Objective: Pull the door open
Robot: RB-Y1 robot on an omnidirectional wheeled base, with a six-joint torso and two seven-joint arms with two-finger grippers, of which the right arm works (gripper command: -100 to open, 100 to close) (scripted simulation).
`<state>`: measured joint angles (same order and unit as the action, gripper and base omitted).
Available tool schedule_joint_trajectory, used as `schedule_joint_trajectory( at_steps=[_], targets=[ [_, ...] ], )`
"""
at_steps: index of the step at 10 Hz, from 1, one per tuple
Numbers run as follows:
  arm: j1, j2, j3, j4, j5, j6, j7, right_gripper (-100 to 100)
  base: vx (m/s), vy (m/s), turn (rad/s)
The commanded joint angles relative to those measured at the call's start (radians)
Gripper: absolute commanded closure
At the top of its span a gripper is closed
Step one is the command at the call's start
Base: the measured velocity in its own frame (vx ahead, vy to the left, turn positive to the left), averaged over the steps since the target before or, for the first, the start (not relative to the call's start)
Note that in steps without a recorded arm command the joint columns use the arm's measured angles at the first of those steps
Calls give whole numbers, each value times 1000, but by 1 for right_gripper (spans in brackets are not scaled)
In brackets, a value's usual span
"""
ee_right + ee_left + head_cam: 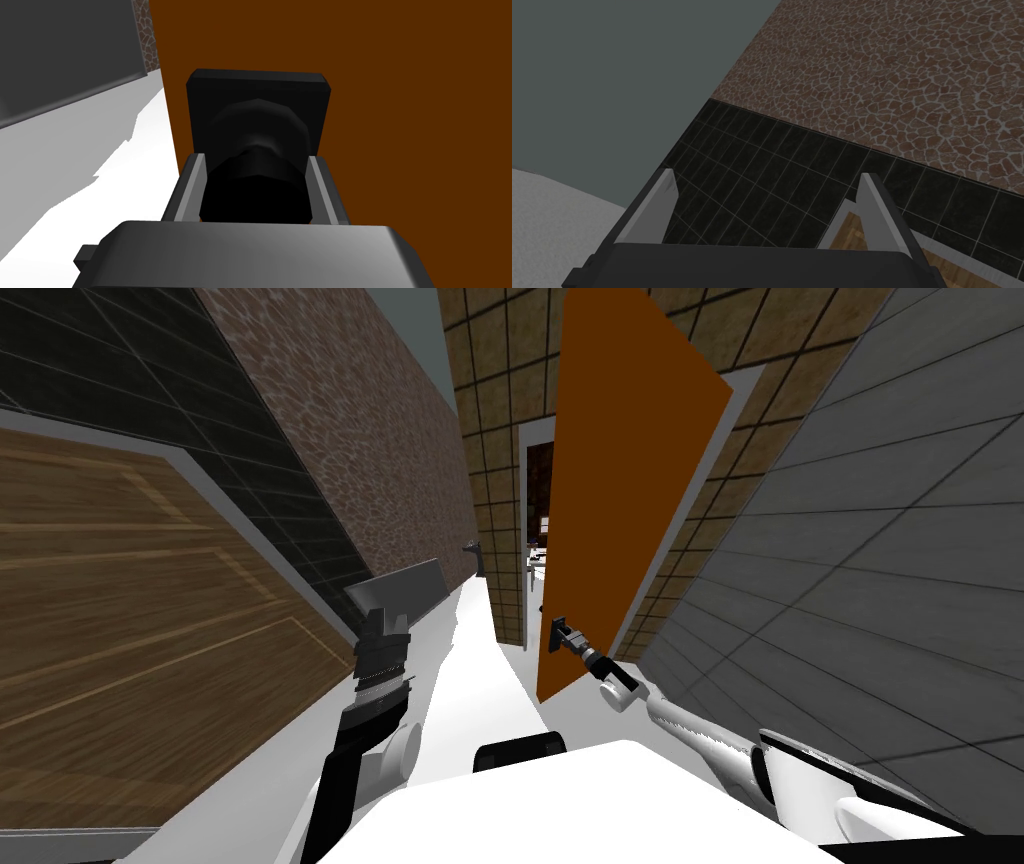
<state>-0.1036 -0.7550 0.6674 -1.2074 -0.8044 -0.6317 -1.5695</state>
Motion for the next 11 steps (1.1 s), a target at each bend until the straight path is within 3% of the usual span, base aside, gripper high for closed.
schedule_joint_trajectory(
  at_steps=[1, 4, 5, 8, 10, 11],
  targets=[
    [11, -23, 31, -27, 13, -17, -15, 100, -53, -74, -73],
    [21, -58, 76, -63, 33, -43, -39, 100, -47, -79, -54],
    [28, -80, 105, -87, 46, -60, -54, 100, -68, -125, -50],
    [41, -123, 159, -131, 71, -91, -83, 100, -71, -148, -3],
    [43, -127, 163, -134, 72, -91, -85, 100, -70, -96, 30],
    [48, -140, 181, -139, 85, -112, -97, 100, 15, 14, -195]
  ],
)
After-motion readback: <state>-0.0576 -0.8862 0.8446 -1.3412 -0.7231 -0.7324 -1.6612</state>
